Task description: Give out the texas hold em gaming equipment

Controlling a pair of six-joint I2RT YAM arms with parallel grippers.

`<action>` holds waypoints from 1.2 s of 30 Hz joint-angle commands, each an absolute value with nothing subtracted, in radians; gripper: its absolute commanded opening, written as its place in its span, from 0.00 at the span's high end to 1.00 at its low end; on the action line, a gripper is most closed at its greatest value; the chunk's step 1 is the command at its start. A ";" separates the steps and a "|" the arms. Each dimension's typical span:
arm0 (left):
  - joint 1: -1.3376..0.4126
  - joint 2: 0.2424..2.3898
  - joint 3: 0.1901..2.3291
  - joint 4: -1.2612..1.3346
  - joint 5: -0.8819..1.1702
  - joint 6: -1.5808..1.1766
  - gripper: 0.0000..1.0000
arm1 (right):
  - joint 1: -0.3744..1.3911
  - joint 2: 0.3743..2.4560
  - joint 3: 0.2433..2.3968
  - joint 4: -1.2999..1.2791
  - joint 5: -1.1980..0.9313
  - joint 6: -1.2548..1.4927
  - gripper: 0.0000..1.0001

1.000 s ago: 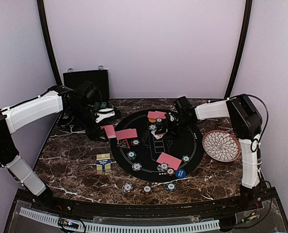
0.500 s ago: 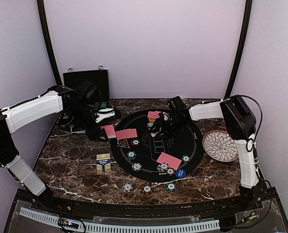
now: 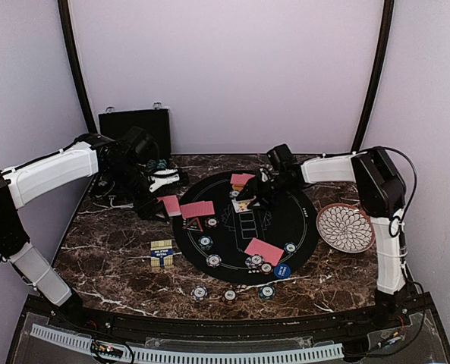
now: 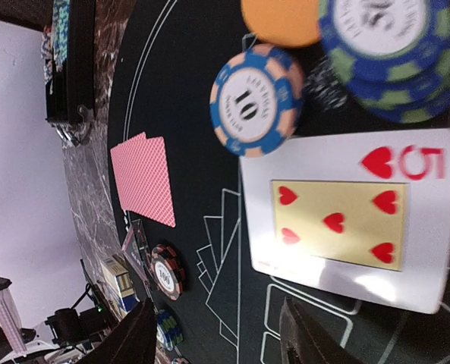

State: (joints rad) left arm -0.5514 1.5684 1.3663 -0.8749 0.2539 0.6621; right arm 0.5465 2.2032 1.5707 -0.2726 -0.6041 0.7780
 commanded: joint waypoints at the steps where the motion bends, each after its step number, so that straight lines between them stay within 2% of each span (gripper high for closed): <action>1: -0.545 1.519 1.376 -0.902 0.277 0.673 1.00 | 0.461 2.137 1.535 -0.299 -0.565 0.732 0.44; 10: -0.545 1.520 1.377 -0.908 0.276 0.676 1.00 | 0.410 2.169 1.512 -0.325 -0.504 0.668 0.44; 22: -0.545 1.533 1.388 -0.910 0.281 0.678 1.00 | 0.452 2.215 1.479 -0.255 -0.565 0.703 0.46; 36: -0.544 1.528 1.379 -0.910 0.284 0.676 1.00 | 0.463 2.048 1.311 -0.252 -0.532 0.690 0.45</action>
State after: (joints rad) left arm -0.5514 1.5684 1.3663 -0.8909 0.2573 0.6689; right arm 0.4519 2.0861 1.3434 -0.1833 -0.5495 0.6945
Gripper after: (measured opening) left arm 0.682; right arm 0.550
